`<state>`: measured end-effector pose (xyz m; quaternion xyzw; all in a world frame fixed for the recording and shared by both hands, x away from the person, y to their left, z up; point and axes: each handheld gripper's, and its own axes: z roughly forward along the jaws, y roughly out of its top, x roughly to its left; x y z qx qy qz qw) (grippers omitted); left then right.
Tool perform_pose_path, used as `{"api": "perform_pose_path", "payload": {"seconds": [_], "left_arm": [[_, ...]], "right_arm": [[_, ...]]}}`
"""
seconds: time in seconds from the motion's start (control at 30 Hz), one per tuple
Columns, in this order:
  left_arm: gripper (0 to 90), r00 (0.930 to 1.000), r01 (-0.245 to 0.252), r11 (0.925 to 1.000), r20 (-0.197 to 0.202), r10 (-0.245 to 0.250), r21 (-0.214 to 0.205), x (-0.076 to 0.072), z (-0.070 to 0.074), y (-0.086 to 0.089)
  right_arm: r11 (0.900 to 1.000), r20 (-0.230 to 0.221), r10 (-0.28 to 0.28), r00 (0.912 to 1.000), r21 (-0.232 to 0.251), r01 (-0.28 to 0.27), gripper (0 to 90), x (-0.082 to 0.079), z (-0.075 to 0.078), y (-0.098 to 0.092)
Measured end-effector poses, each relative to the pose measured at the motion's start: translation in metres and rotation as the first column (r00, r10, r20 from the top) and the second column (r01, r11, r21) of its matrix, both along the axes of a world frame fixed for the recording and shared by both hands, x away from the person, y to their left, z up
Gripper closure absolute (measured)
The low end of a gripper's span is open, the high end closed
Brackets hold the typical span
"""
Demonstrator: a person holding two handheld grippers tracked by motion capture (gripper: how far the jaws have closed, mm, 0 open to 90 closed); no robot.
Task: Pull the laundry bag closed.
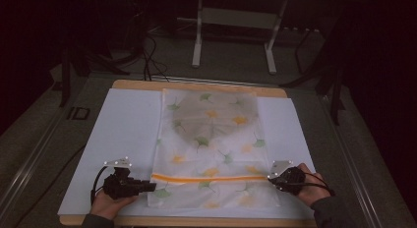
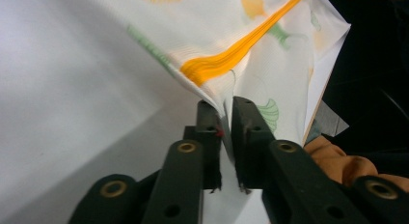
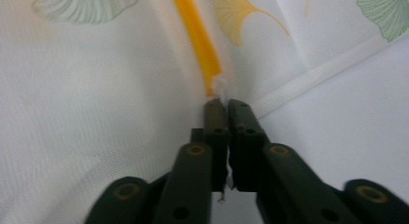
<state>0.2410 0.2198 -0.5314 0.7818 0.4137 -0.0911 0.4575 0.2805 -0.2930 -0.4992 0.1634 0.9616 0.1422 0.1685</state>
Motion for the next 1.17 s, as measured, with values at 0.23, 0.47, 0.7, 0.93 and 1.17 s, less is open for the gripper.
{"api": "perform_pose_path", "payload": {"seconds": [0.23,0.47,0.7,0.93,1.17], "left_arm": [[77.3,0.9981,-0.049,0.9987,0.036,0.049,-0.015,-0.002,0.004,0.013],[75.7,0.9885,-0.121,0.9925,0.094,0.119,0.018,-0.004,0.008,0.018],[74.9,0.9766,-0.174,0.9793,0.146,0.158,0.103,-0.004,0.008,0.013],[69.8,0.9472,-0.270,0.9357,0.238,0.215,0.228,-0.004,0.006,0.009],[61.5,0.8835,-0.422,0.8503,0.353,0.308,0.314,-0.003,0.003,0.016]], "right_arm": [[0.9955,-0.019,-0.032,0.9993,0.088,0.034,67.6,-0.002,0.008,-0.012],[0.9793,-0.031,-0.094,0.9951,0.177,0.098,60.1,0.000,0.009,-0.021],[0.9356,-0.066,-0.186,0.9804,0.293,0.197,54.2,0.007,-0.002,-0.026],[0.8523,-0.075,-0.334,0.9395,0.401,0.335,49.2,0.014,-0.011,-0.035],[0.7671,-0.050,-0.472,0.8801,0.469,0.438,40.5,0.010,-0.024,-0.042]]}}
